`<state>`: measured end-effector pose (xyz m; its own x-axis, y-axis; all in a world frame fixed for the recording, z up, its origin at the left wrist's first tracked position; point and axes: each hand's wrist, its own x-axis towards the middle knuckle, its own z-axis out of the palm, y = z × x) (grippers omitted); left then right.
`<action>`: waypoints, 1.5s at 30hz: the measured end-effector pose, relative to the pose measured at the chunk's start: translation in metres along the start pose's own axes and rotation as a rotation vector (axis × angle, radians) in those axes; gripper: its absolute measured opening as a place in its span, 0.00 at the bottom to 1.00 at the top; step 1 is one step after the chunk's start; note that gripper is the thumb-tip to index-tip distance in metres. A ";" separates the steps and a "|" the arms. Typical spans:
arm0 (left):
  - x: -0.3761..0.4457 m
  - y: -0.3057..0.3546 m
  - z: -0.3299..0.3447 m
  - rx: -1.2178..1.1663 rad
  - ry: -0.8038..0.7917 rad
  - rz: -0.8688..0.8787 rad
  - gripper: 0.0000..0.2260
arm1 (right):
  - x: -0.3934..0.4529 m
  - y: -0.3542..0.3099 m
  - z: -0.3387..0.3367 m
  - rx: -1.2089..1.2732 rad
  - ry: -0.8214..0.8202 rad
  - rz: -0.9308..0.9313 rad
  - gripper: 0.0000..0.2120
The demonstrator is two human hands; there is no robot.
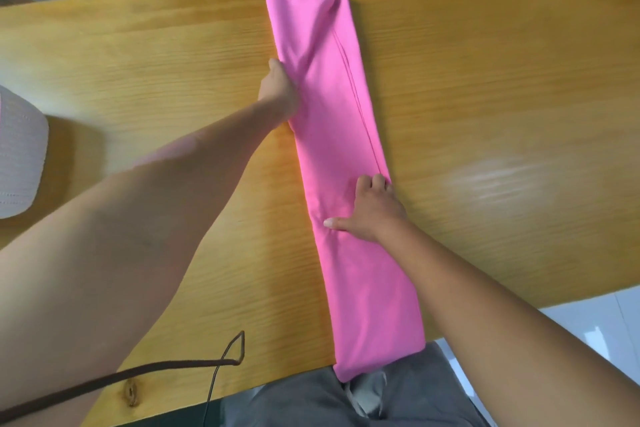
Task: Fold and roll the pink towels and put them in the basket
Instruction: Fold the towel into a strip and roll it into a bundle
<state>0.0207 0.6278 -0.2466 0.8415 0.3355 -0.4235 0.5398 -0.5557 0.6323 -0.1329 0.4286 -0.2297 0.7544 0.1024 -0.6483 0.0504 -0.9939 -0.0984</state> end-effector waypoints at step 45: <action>-0.035 -0.068 0.026 0.349 0.167 0.530 0.28 | 0.121 -0.018 -0.090 0.587 0.393 0.166 0.18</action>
<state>-0.0464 0.6343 -0.2912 0.9989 0.0461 0.0115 0.0354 -0.8829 0.4682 0.0163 0.4554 -0.2379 0.9068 -0.1797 -0.3814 -0.3612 -0.7978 -0.4828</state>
